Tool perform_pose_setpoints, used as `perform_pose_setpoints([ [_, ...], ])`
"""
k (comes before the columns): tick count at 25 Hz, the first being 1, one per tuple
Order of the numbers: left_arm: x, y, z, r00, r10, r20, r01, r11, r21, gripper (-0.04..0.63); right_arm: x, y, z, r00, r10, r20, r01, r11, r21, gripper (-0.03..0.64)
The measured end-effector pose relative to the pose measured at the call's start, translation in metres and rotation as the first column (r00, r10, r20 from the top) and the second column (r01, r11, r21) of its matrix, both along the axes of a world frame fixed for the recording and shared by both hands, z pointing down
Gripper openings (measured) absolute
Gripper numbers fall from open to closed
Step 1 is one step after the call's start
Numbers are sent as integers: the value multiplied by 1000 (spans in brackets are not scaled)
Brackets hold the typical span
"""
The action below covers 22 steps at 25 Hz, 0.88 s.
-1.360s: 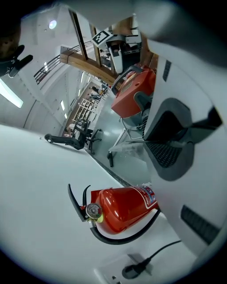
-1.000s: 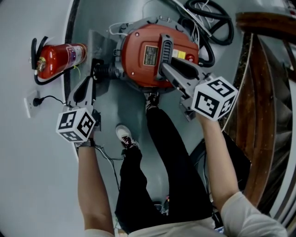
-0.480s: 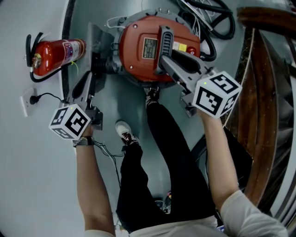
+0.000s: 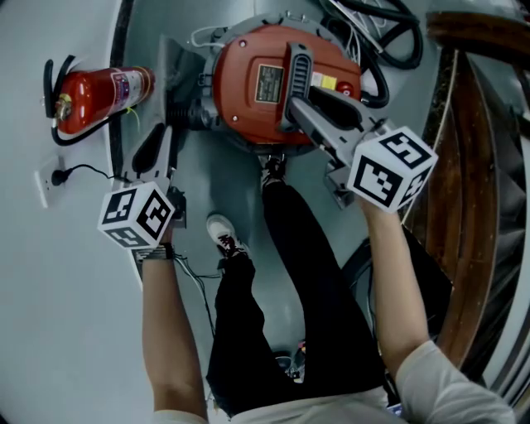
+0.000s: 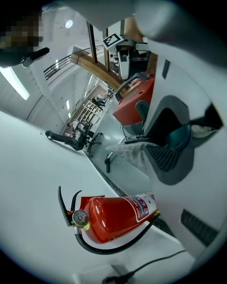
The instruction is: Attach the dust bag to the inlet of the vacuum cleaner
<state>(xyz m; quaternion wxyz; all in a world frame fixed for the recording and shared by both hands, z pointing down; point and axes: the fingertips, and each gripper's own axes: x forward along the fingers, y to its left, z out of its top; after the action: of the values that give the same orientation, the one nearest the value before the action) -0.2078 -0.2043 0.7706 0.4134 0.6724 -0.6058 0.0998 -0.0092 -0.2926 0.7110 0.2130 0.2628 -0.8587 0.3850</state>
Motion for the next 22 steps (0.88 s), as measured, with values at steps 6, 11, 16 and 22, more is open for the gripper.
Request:
perform_pose_setpoints([
  [6, 7, -1, 1, 994, 57, 97, -57, 998, -3, 93, 0, 0, -1, 1000, 2, 0, -2, 1000, 9, 135],
  [11, 0, 0, 3, 981, 58, 188, -50, 998, -43, 41, 0, 0, 0, 1000, -1, -1, 1, 1000, 9, 135],
  [16, -12, 1, 2, 996, -40, 74, 43, 998, -41, 18, 0, -1, -1, 1000, 6, 0, -6, 1000, 15, 135],
  [22, -11, 1, 1, 1000, 8, -10, -9, 1000, -28, 18, -1, 0, 0, 999, -28, -24, 28, 999, 31, 135],
])
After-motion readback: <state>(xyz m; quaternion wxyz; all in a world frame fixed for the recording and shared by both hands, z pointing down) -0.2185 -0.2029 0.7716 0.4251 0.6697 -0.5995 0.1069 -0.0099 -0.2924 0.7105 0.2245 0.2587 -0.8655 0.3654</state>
